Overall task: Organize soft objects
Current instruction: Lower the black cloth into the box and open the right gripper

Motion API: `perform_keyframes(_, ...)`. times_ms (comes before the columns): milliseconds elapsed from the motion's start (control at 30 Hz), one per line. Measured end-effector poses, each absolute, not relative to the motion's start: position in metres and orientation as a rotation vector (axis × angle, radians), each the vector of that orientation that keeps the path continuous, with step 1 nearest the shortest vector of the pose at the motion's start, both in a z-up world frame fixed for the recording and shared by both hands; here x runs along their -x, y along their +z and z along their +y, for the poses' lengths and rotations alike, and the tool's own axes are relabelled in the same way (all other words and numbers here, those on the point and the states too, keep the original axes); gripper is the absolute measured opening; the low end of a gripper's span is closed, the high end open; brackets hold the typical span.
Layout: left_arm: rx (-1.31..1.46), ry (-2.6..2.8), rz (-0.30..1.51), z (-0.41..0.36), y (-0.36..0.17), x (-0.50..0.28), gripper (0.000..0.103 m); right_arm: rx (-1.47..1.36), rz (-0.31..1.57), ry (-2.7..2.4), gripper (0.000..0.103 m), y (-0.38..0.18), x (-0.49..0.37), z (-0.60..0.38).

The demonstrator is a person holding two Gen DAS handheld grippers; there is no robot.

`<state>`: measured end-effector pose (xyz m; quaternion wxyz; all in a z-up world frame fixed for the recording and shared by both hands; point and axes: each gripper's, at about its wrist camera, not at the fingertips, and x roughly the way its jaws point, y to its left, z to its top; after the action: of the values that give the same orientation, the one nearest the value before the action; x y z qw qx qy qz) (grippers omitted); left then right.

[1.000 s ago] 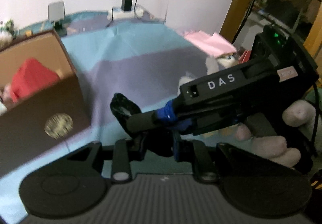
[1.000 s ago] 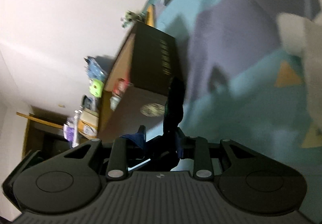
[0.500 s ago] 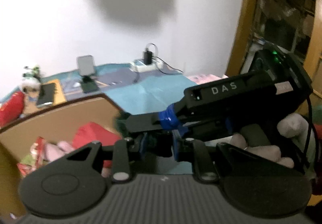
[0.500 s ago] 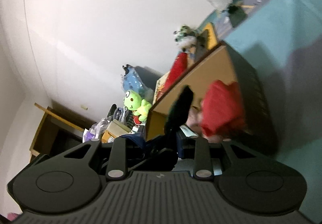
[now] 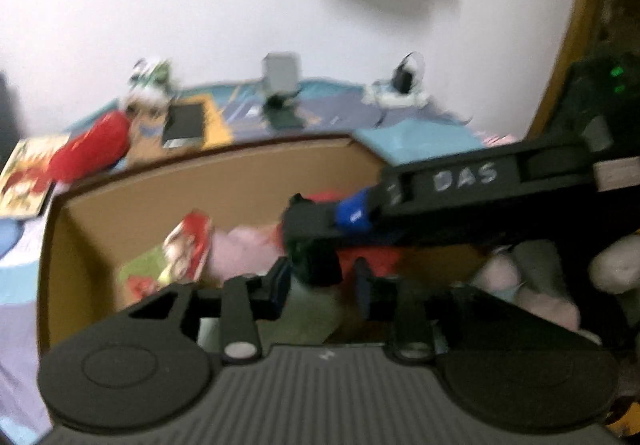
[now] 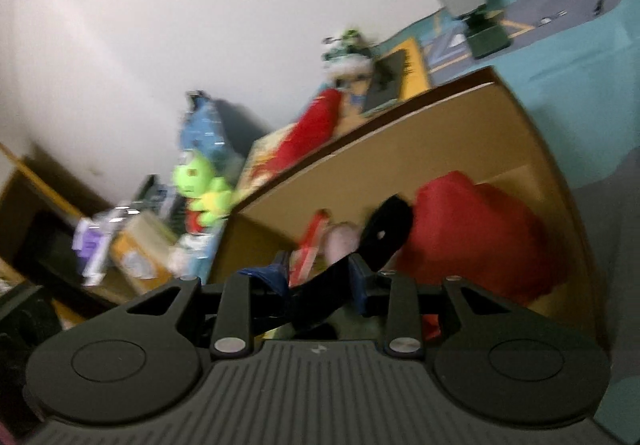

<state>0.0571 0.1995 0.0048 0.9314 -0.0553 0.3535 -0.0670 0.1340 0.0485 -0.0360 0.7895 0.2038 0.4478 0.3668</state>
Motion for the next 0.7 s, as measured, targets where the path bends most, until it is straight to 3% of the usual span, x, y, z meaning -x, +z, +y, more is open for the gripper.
perform_keyframes(67, 0.115, -0.106, 0.759, 0.207, -0.004, -0.057, 0.048, -0.403, 0.96, 0.735, 0.017, -0.038, -0.133, 0.049)
perform_keyframes(167, 0.124, -0.071, 0.796, 0.217, -0.012, -0.058, 0.052, -0.395, 0.966, 0.696, 0.017, -0.04, -0.132, 0.048)
perform_keyframes(700, 0.065, 0.058, 0.877, 0.213, -0.005, -0.063, 0.058, -0.423, 0.898, 0.636, 0.017, -0.025, -0.109, 0.026)
